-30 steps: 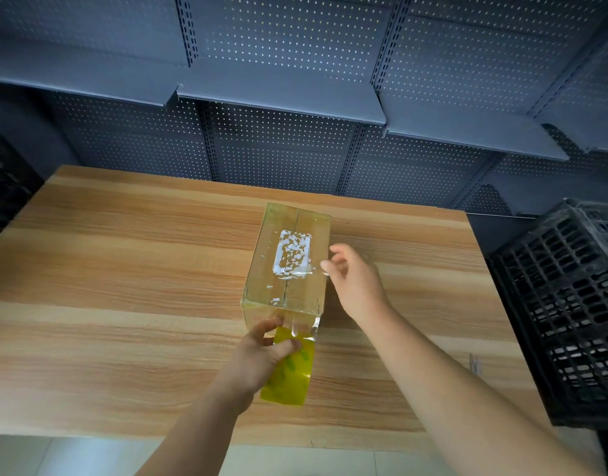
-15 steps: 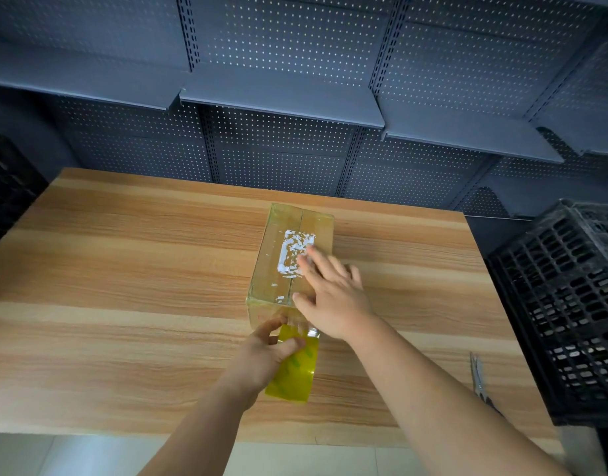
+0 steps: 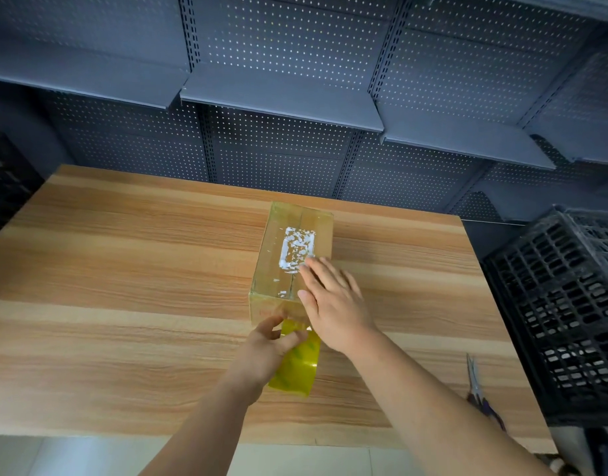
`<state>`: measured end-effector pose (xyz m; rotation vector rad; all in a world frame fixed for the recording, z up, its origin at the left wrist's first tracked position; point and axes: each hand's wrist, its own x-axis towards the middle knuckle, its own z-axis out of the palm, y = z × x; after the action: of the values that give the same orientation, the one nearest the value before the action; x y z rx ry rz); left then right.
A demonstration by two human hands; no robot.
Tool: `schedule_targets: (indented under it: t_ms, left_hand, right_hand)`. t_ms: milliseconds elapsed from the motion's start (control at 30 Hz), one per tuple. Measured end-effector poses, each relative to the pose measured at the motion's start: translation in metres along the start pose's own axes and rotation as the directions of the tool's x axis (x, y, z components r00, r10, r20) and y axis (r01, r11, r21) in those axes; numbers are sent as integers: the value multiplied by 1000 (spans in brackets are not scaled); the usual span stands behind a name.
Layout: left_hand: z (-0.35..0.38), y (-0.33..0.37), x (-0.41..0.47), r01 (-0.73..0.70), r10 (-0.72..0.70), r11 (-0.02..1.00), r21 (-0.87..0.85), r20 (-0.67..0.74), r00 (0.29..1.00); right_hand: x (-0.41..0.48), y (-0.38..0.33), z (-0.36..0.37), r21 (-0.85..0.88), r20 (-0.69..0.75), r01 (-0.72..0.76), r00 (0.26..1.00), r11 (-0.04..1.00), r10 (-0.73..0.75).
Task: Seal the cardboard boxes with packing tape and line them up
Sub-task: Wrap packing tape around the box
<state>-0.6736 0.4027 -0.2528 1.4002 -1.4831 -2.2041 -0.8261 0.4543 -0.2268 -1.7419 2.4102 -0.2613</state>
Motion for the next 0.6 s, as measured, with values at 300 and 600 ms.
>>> schedule_targets:
  t_ms: [300,600]
  left_hand:
    - [0,-8,-9,-55,51,998,34,107,993]
    - [8,-7,-2,-61,59,996,63,31,998]
  right_hand:
    - [2,19,-7,-16,169,-29,985,999,31]
    - [4,16,-5,-16,146,-27,989,1000,29]
